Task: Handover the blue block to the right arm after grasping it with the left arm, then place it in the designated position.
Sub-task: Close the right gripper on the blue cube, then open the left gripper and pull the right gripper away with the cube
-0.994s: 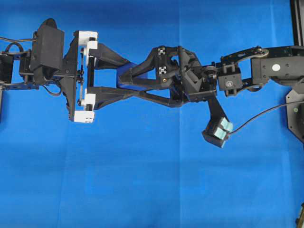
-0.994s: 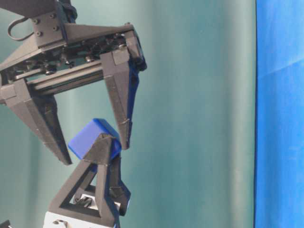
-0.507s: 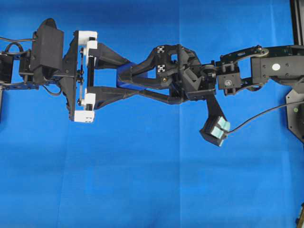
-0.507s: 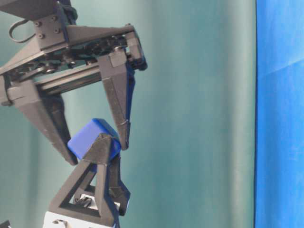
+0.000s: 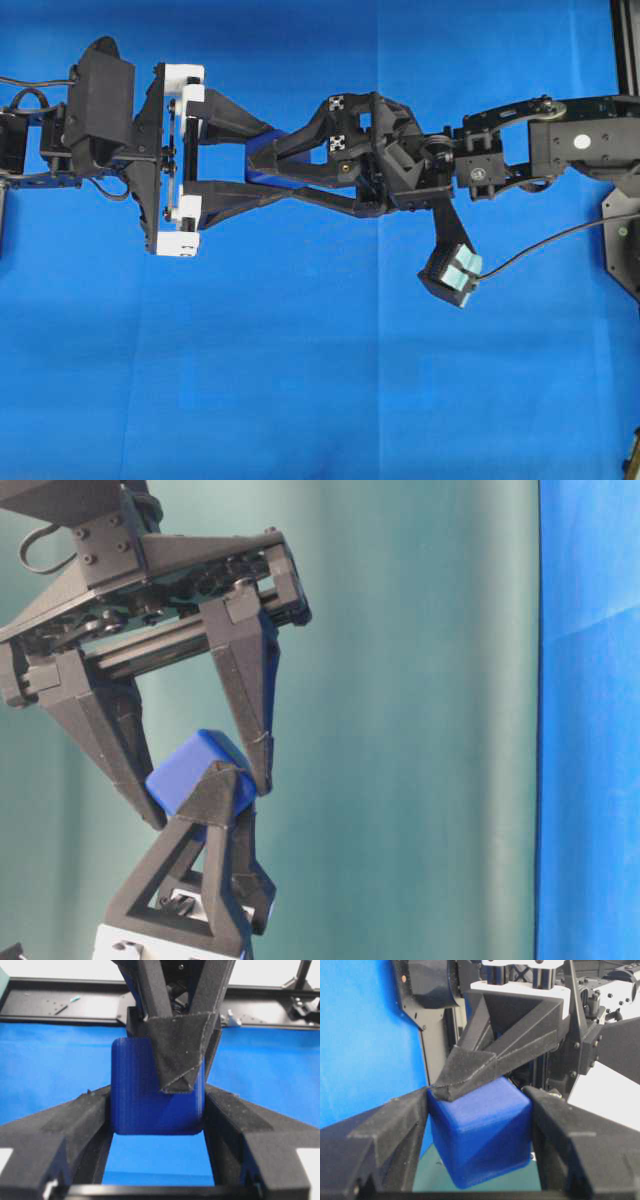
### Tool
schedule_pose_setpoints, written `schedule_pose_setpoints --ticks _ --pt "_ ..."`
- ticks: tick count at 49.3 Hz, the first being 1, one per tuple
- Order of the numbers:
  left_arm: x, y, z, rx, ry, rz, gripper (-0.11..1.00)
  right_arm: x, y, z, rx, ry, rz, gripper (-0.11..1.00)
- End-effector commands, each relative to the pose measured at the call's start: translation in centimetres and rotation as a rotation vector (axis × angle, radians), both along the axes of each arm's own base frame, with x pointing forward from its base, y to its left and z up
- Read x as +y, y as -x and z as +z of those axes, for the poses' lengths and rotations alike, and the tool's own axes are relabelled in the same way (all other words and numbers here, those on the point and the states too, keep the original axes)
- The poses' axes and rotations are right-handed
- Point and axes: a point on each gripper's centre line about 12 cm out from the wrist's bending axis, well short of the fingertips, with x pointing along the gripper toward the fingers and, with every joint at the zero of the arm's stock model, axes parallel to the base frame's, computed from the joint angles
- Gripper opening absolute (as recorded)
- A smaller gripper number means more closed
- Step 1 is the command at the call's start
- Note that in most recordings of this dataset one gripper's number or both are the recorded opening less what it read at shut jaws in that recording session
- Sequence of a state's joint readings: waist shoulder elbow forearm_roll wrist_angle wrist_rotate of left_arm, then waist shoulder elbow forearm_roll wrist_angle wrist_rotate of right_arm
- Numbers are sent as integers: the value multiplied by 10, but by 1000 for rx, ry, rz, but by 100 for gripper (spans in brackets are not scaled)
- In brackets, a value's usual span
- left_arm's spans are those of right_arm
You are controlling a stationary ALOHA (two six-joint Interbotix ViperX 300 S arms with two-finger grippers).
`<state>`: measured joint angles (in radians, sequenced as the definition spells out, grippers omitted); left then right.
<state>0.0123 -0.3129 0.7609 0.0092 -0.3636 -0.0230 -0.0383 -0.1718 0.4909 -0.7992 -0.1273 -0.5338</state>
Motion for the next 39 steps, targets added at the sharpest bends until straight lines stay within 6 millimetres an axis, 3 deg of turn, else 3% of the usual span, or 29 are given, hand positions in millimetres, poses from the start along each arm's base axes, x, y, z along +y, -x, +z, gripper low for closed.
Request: schedule_pose_setpoints --ticks 1,15,21,25,39 --pt "-2 2 10 -28 -6 -6 46 -2 -1 16 -41 0 -4 52" --pt "-4 2 11 -35 -3 -14 48 -1 -1 16 -41 0 -2 52" --pt "-7 2 13 -46 -3 -20 80 0 -1 16 -41 0 1 52" --pt "-7 2 14 -52 -3 -20 92 1 -1 16 -41 0 2 52" --pt "-7 2 15 -54 -4 -20 93 1 -1 16 -39 0 2 52"
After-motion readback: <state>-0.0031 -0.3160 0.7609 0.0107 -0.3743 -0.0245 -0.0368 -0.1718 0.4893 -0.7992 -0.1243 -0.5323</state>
